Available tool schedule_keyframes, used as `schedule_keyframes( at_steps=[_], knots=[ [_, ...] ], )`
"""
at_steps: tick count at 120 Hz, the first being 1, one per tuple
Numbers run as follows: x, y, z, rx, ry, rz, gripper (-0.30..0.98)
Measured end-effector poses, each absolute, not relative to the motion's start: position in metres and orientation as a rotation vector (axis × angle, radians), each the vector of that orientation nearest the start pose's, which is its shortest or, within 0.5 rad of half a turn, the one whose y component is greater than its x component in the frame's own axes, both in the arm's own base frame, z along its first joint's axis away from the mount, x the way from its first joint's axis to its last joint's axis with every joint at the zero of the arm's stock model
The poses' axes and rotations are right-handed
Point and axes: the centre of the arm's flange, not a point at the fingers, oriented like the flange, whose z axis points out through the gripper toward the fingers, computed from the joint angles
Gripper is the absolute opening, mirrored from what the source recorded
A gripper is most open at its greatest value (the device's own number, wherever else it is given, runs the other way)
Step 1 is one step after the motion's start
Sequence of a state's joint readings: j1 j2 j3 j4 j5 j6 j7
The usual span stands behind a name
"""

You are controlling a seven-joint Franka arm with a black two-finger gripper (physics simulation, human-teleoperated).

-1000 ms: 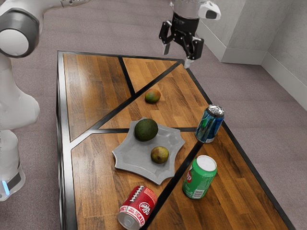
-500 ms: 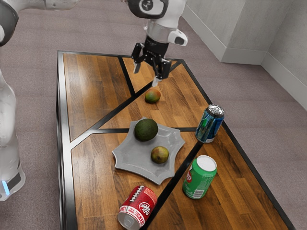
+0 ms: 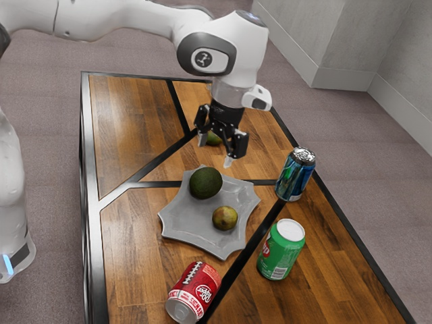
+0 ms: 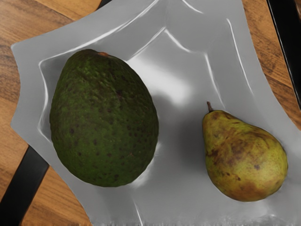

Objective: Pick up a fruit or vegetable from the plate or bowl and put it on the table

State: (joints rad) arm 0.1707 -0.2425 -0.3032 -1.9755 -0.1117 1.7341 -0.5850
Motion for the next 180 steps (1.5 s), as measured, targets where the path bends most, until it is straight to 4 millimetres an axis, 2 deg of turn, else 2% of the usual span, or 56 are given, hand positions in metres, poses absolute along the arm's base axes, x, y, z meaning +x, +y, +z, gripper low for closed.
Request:
schedule_keyframes(
  at_steps=[12,27,64,85,102,112,180],
  knots=[
    [0.483,-0.085,0.557,-3.072,-0.818,0.022,0.69],
    [0.483,-0.107,0.551,-3.083,-0.837,-0.001,0.69],
    [0.492,-0.121,0.542,-3.017,-1.044,-0.076,0.69],
    [0.497,-0.119,0.516,-2.984,-1.155,-0.050,0.69],
    [0.498,-0.135,0.507,-2.983,-1.177,-0.063,0.69],
    [0.497,-0.135,0.497,-2.968,-1.211,-0.058,0.69],
    [0.498,-0.146,0.467,-2.944,-1.326,-0.099,0.69]
  ],
)
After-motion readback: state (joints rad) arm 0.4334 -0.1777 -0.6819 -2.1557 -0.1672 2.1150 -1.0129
